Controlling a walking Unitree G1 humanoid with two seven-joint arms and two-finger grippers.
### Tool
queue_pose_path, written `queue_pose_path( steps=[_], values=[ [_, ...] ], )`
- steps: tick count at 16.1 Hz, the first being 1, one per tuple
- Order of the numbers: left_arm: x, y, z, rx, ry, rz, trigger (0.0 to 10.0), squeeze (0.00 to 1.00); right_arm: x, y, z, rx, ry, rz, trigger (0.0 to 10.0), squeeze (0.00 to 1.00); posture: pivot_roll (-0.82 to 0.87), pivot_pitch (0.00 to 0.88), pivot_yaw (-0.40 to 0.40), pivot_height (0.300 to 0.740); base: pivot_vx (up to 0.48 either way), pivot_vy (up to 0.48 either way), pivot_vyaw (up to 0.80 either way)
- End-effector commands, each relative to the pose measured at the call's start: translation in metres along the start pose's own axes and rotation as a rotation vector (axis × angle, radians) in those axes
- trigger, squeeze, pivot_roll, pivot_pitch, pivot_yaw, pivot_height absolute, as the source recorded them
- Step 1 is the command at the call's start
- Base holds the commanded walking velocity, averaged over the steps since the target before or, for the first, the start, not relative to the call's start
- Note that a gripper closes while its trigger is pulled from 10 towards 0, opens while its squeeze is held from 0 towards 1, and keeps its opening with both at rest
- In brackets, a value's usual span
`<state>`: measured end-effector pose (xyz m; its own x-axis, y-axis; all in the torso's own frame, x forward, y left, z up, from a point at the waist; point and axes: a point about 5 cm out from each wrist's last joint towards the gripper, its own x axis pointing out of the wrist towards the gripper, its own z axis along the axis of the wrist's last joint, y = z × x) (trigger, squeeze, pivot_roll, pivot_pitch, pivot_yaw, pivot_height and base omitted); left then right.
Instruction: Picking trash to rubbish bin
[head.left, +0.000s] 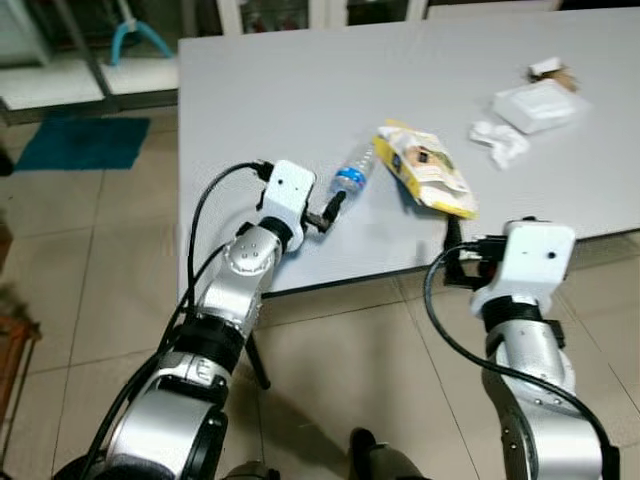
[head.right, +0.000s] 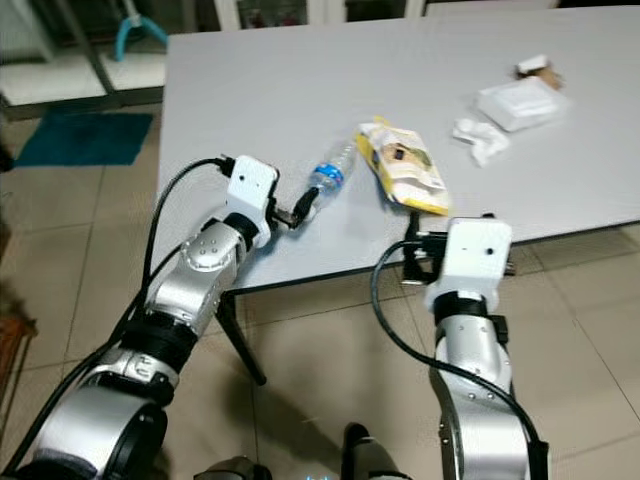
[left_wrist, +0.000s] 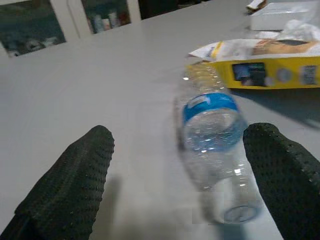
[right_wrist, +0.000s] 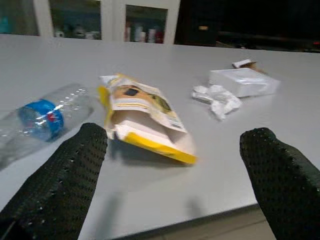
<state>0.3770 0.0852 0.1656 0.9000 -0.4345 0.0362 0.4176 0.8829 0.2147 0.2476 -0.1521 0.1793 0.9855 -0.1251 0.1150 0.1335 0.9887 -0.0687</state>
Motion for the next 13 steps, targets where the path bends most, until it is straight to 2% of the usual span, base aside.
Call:
queue_pose_path(
  steps=[1,4,10,13],
  values=[
    [0.002,0.002,0.000,0.008,0.005,-0.006,10.0,0.00,-0.006,0.000,0.003,0.009,-0.010,0.004,10.0,0.00,0.10,0.198,0.029,0.740,0.000,0.000,0.00],
    [0.006,0.000,0.003,-0.015,-0.021,-0.049,10.0,0.00,-0.012,0.002,0.003,0.013,0.000,0.013,10.0,0.00,0.07,0.231,0.034,0.740,0.000,0.000,0.00],
    [0.005,-0.011,-0.011,0.002,0.023,-0.139,10.0,0.00,-0.025,0.001,0.004,0.006,0.019,-0.012,10.0,0.00,0.00,0.264,0.058,0.740,0.000,0.000,0.00],
    [0.009,-0.021,-0.011,-0.009,0.024,-0.180,10.0,0.00,-0.031,-0.002,0.005,-0.001,0.027,-0.038,10.0,0.00,-0.04,0.272,0.074,0.740,0.000,0.000,0.00]
  ],
)
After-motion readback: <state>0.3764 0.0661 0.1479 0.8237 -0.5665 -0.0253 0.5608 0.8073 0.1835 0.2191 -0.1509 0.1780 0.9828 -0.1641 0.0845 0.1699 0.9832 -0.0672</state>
